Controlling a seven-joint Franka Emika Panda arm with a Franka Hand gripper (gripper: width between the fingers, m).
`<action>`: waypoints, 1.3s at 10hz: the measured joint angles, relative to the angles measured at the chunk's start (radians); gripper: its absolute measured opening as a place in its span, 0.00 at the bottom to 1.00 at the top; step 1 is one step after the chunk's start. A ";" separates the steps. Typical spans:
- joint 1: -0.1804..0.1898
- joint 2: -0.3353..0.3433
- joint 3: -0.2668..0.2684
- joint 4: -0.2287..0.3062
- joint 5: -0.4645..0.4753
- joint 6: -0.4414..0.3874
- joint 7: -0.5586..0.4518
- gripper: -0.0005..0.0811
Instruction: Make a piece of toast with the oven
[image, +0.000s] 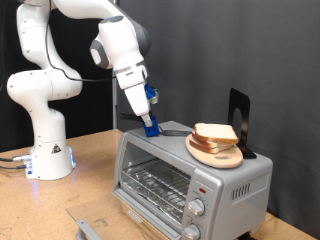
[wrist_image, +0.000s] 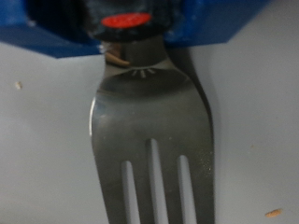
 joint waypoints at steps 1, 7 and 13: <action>0.003 0.006 0.005 -0.005 0.006 0.011 -0.001 0.84; 0.025 0.022 0.036 -0.033 0.038 0.056 -0.001 0.84; 0.025 0.046 0.052 -0.031 0.045 0.083 0.013 0.84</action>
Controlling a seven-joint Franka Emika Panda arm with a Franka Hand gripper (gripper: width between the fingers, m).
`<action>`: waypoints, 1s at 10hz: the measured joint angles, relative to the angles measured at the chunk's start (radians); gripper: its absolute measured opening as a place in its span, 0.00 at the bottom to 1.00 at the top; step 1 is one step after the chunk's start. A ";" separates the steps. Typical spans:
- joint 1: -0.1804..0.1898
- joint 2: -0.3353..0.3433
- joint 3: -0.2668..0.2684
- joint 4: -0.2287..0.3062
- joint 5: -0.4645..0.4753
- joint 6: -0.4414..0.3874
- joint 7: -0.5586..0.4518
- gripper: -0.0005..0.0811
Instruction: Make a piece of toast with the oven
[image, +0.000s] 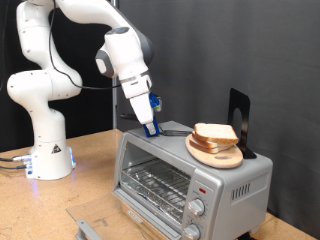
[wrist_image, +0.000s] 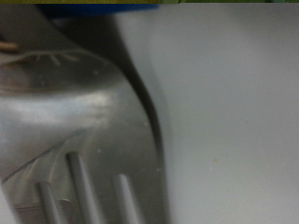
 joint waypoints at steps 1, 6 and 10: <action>0.000 0.003 0.000 0.001 0.000 0.002 0.000 0.72; 0.000 0.008 0.007 0.005 0.000 0.011 0.002 0.48; -0.001 0.009 0.016 0.006 0.000 0.015 0.026 0.48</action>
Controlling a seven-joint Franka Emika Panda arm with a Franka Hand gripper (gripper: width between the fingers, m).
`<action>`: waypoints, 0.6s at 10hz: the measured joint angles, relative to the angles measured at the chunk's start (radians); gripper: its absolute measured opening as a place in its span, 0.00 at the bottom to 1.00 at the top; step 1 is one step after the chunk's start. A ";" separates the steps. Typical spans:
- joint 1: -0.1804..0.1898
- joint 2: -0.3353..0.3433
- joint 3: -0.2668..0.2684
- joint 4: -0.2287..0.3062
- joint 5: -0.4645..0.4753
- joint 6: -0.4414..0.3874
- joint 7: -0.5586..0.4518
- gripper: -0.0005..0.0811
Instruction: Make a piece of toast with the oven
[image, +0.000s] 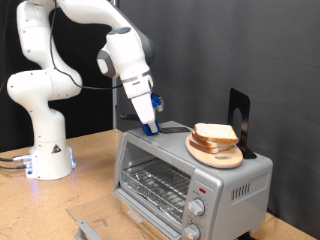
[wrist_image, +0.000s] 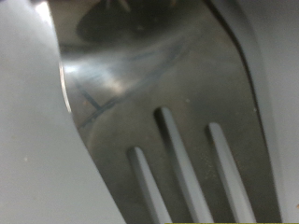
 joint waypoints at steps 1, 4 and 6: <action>-0.005 0.002 0.011 0.000 -0.005 0.011 0.024 0.48; -0.028 0.011 0.037 0.001 -0.029 0.025 0.079 0.75; -0.037 0.014 0.041 0.004 -0.035 0.025 0.083 0.83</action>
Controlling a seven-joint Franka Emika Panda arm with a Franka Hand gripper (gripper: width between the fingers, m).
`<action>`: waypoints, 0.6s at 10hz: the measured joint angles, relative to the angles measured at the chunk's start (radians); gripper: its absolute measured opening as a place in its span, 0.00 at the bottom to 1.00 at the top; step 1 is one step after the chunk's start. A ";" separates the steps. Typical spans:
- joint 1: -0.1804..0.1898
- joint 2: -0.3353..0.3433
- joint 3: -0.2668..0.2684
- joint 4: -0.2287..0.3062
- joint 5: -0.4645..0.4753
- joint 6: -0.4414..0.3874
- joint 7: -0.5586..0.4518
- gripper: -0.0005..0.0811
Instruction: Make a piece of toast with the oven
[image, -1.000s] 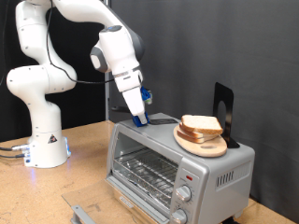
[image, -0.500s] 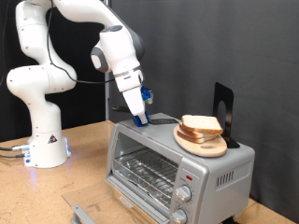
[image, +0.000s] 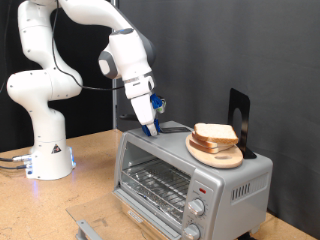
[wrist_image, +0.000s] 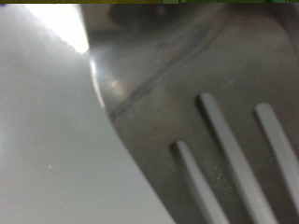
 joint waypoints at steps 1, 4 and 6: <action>0.005 0.001 -0.008 0.004 0.010 -0.013 -0.025 0.84; 0.033 -0.009 -0.063 0.029 0.070 -0.088 -0.134 0.84; 0.033 -0.023 -0.067 0.040 0.071 -0.123 -0.135 0.84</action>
